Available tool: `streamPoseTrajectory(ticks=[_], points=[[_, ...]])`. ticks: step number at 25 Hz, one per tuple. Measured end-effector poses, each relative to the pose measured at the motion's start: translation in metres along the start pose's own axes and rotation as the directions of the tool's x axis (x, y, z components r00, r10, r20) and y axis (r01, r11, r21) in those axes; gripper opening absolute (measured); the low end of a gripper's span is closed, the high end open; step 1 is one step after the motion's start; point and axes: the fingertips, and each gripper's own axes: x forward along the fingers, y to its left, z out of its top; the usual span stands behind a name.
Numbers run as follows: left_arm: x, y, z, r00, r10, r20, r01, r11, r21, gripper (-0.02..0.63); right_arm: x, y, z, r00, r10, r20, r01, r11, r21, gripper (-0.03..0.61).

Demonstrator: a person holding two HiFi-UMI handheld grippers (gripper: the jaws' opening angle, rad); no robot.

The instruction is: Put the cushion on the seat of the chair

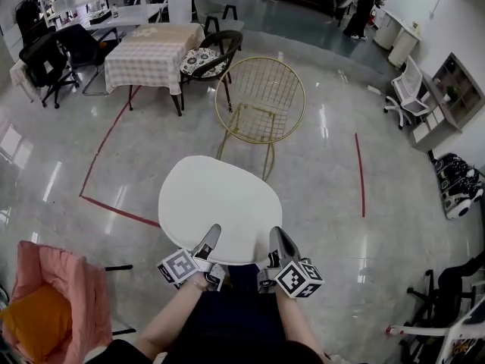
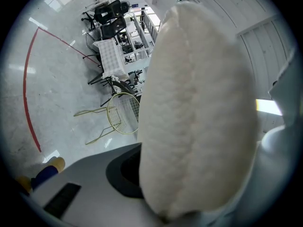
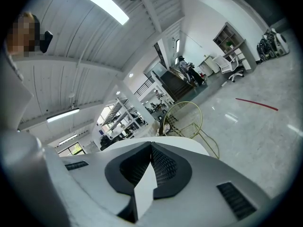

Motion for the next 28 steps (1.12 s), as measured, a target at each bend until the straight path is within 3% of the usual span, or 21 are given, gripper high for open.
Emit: streamPoseTrajectory(ticks=[10,28], points=[[0.045,0.005,0.019,1.000,0.021,0.009,-0.021,1.000,-0.007,0.081,0.051,-0.013,0.014,0.999,0.010,-0.034,-0.010,1.000,0.014,-0.012],[0.143,0.013,0.056,0.999,0.040,0.021,-0.038,0.997,-0.070,0.080,0.147,-0.035,0.076,0.999,0.038,-0.015,-0.037,0.996,0.078,-0.012]])
